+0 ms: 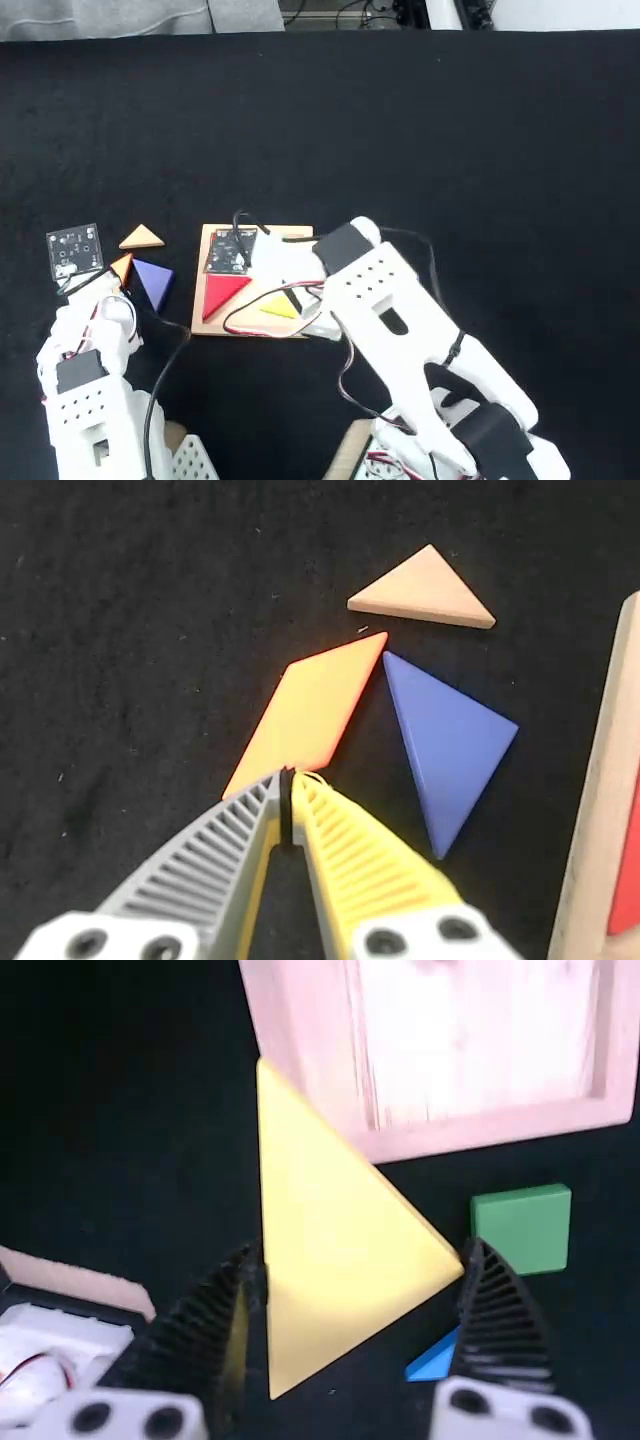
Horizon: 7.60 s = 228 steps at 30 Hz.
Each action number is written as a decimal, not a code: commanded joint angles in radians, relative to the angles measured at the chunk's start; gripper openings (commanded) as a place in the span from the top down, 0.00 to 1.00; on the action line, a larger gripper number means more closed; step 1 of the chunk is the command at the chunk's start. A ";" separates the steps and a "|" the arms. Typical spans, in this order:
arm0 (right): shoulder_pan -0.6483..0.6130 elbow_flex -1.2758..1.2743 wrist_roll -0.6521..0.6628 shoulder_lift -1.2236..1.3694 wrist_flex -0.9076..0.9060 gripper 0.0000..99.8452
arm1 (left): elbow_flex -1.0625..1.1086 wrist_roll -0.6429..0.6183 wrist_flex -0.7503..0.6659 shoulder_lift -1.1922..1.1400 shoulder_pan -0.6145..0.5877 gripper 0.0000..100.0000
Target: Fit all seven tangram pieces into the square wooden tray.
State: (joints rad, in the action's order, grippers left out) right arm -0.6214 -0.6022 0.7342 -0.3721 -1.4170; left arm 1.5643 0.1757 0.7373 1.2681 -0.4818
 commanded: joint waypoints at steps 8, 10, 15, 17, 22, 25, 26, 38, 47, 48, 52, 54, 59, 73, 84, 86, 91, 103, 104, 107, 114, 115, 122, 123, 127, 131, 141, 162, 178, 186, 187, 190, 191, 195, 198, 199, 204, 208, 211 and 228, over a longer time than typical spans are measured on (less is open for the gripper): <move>-0.075 0.150 0.083 0.219 0.132 0.79 | -0.074 -0.077 -0.003 0.012 -0.142 0.97; -0.075 0.185 0.081 0.263 0.146 0.79 | -0.074 -0.077 -0.003 0.012 -0.142 0.97; -0.107 0.228 0.080 0.363 0.170 0.79 | -0.074 -0.077 -0.005 0.012 -0.140 0.97; -0.109 0.240 0.080 0.387 0.170 0.79 | -0.070 -0.077 -0.021 0.012 -0.140 0.97; -0.104 0.249 0.078 0.406 0.169 0.79 | -0.068 -0.077 -0.031 0.011 -0.140 0.97; -0.106 0.248 0.078 0.406 0.167 0.79 | -0.068 -0.077 -0.031 0.011 -0.140 0.97; -0.104 0.248 0.078 0.406 0.167 0.79 | -0.068 -0.077 -0.032 0.011 -0.140 0.97; -0.103 0.245 0.078 0.406 0.161 0.79 | -0.067 -0.077 -0.035 0.011 -0.140 0.97; -0.104 0.245 0.078 0.406 0.152 0.79 | -0.067 -0.077 -0.037 0.011 -0.148 0.97; -0.106 0.245 0.078 0.406 0.137 0.79 | -0.067 -0.077 -0.037 0.011 -0.148 0.97; -0.109 0.242 0.078 0.389 0.107 0.79 | -0.067 -0.077 -0.037 0.011 -0.148 0.97; -0.109 0.217 0.081 0.366 0.120 0.79 | -0.067 -0.077 -0.037 0.011 -0.148 0.97; -0.107 0.128 0.084 0.294 0.181 0.79 | -0.067 -0.077 -0.037 0.011 -0.148 0.97; -0.107 0.082 0.084 0.268 0.204 0.79 | -0.067 -0.077 -0.038 0.011 -0.148 0.97; -0.109 0.070 0.144 0.275 0.210 0.79 | -0.067 -0.077 -0.038 0.011 -0.150 0.97; -0.109 0.070 0.129 0.275 0.253 0.79 | -0.067 -0.077 -0.038 0.011 -0.150 0.97; -0.121 0.073 0.101 0.277 0.307 0.79 | -0.067 -0.077 -0.038 0.011 -0.150 0.97; -0.158 0.051 0.043 0.277 0.370 0.79 | -0.067 -0.077 -0.038 0.011 -0.150 0.97; -0.158 0.048 0.044 0.277 0.371 0.79 | -0.067 -0.077 -0.038 0.011 -0.150 0.97; -0.157 0.042 0.044 0.277 0.368 0.79 | -0.067 -0.075 -0.038 0.011 -0.150 0.97; -0.157 0.038 0.044 0.277 0.377 0.78 | -0.067 -0.074 -0.038 0.011 -0.148 0.97; -0.157 0.036 0.044 0.277 0.385 0.78 | -0.067 -0.074 -0.038 0.011 -0.148 0.97; -0.161 0.028 0.038 0.277 0.397 0.78 | -0.067 -0.074 -0.038 0.011 -0.148 0.97; -0.161 0.028 0.038 0.277 0.397 0.78 | -0.065 -0.074 -0.038 0.011 -0.148 0.97; -0.161 0.025 0.035 0.278 0.413 0.77 | -0.062 -0.074 -0.038 0.011 -0.147 0.97; -0.161 0.025 0.035 0.278 0.410 0.67 | -0.062 -0.074 -0.038 0.011 -0.147 0.97; -0.157 0.021 0.037 0.268 0.411 0.65 | -0.062 -0.074 -0.038 0.011 -0.143 0.97; 0.064 -0.079 -0.040 0.194 0.572 0.99 | -0.047 -0.075 -0.072 0.011 -0.145 0.97; 0.021 -0.025 -0.040 0.340 0.574 0.99 | -0.045 -0.075 -0.072 0.011 -0.143 0.97; -0.005 -0.027 -0.041 0.340 0.574 0.99 | -0.045 -0.075 -0.072 0.011 -0.143 0.97; -0.005 -0.027 -0.041 0.341 0.572 0.99 | -0.045 -0.075 -0.072 0.011 -0.143 0.97; -0.005 -0.027 -0.041 0.341 0.572 0.99 | -0.045 -0.075 -0.072 0.011 -0.143 0.97; -0.003 -0.027 -0.041 0.340 0.572 0.99 | -0.045 -0.075 -0.072 0.011 -0.143 0.97; 0.023 0.033 -0.041 0.302 0.460 0.99 | -0.045 -0.075 -0.072 0.011 -0.145 0.97; 0.071 0.107 -0.083 0.165 0.327 0.99 | -0.047 -0.075 -0.072 0.011 -0.145 0.97; 0.087 0.110 -0.124 0.108 0.319 0.99 | -0.047 -0.075 -0.072 0.011 -0.143 0.97; 0.114 -0.038 -0.195 -0.111 0.422 0.99 | -0.045 -0.075 -0.074 0.011 -0.142 0.97; 0.129 -0.094 -0.150 -0.171 0.434 0.99 | -0.045 -0.075 -0.074 0.011 -0.142 0.97; 0.172 -0.053 -0.184 -0.180 0.393 0.99 | -0.045 -0.074 -0.074 0.011 -0.140 0.97; 0.488 -0.045 -0.559 -0.176 0.376 0.99 | -0.041 -0.071 -0.074 0.011 -0.071 0.97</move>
State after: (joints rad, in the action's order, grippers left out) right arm -0.1565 -0.6943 0.2232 -0.5148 -1.0380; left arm 1.5474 0.1097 0.6820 1.2681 -0.5892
